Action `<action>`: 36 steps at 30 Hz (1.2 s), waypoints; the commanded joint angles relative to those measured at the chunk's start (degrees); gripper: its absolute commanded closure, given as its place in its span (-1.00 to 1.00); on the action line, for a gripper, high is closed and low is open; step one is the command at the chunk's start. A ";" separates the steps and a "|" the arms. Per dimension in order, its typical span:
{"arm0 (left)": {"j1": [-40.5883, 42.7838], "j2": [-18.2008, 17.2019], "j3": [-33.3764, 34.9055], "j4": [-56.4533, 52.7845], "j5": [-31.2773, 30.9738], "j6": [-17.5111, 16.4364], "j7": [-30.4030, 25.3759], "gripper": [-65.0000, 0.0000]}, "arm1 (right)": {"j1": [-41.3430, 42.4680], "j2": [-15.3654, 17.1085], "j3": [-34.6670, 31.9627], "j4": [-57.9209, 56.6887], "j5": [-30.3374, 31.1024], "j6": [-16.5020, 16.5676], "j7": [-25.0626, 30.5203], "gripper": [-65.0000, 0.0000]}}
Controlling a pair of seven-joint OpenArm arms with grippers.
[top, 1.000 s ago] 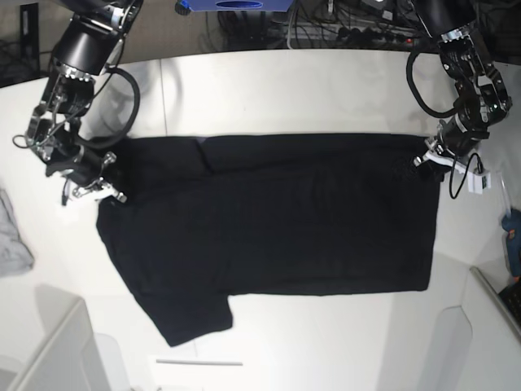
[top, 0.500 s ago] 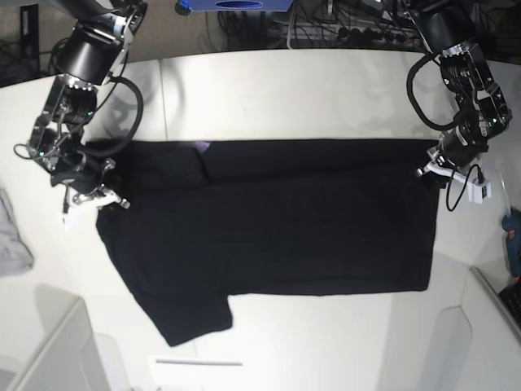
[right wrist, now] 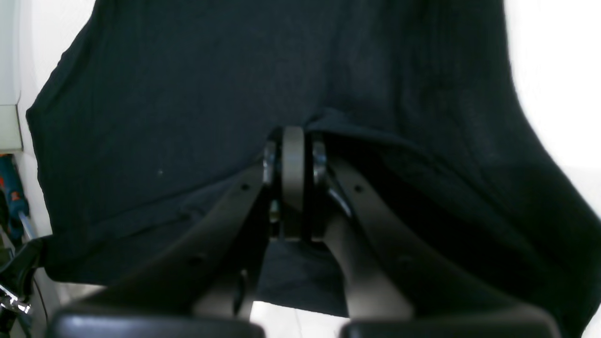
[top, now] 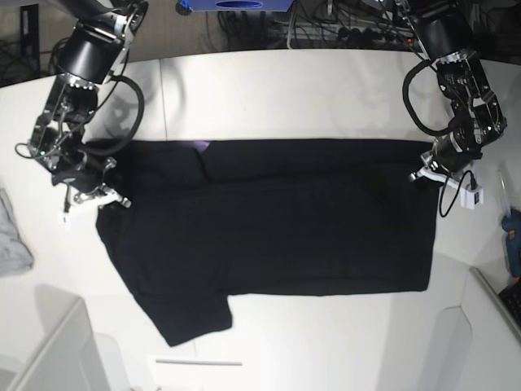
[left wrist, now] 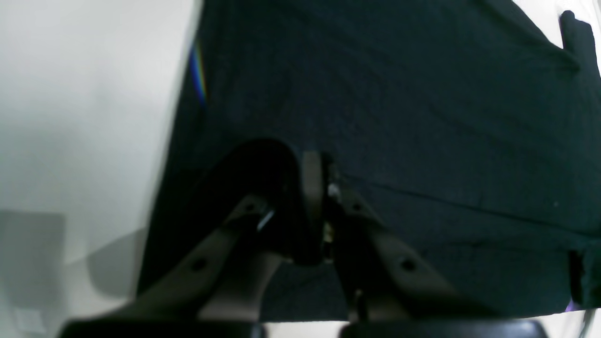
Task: Fold the T-shirt properly
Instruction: 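Lower the held shoulder edge onto the shirt body with both grippers, then open both grippers and release the folded shoulder edge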
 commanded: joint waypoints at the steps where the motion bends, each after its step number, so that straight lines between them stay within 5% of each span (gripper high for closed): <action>1: -0.75 -0.92 -0.30 0.98 -0.87 -0.14 -1.00 1.00 | 0.99 0.75 0.24 0.83 0.74 0.36 0.69 1.00; 6: -0.75 -1.97 -0.30 0.98 -0.87 -0.14 -1.00 1.00 | 0.81 0.75 0.76 0.92 0.74 0.36 0.60 0.98; 11: -0.75 -2.06 -0.39 0.98 -0.87 -0.14 -1.09 0.95 | -0.33 0.48 0.94 2.24 0.92 0.36 1.13 0.38; 17: -0.84 -2.06 -0.47 1.60 -1.13 -0.23 -1.27 -0.30 | -2.97 0.31 0.94 6.55 1.01 0.27 4.12 0.33; 21: -0.93 -1.53 -6.89 4.32 -1.31 -0.41 -0.92 -0.65 | -6.04 -1.54 4.37 12.26 1.01 0.27 5.44 0.33; 31: 11.91 -0.74 -11.38 15.58 -1.31 -0.76 -1.27 -0.67 | -19.40 -10.42 11.93 30.28 1.01 -2.72 5.61 0.32; 36: 14.72 3.04 -15.77 12.50 -0.87 -8.06 -1.36 -0.67 | -23.62 -13.14 11.93 29.67 1.10 -2.72 5.61 0.02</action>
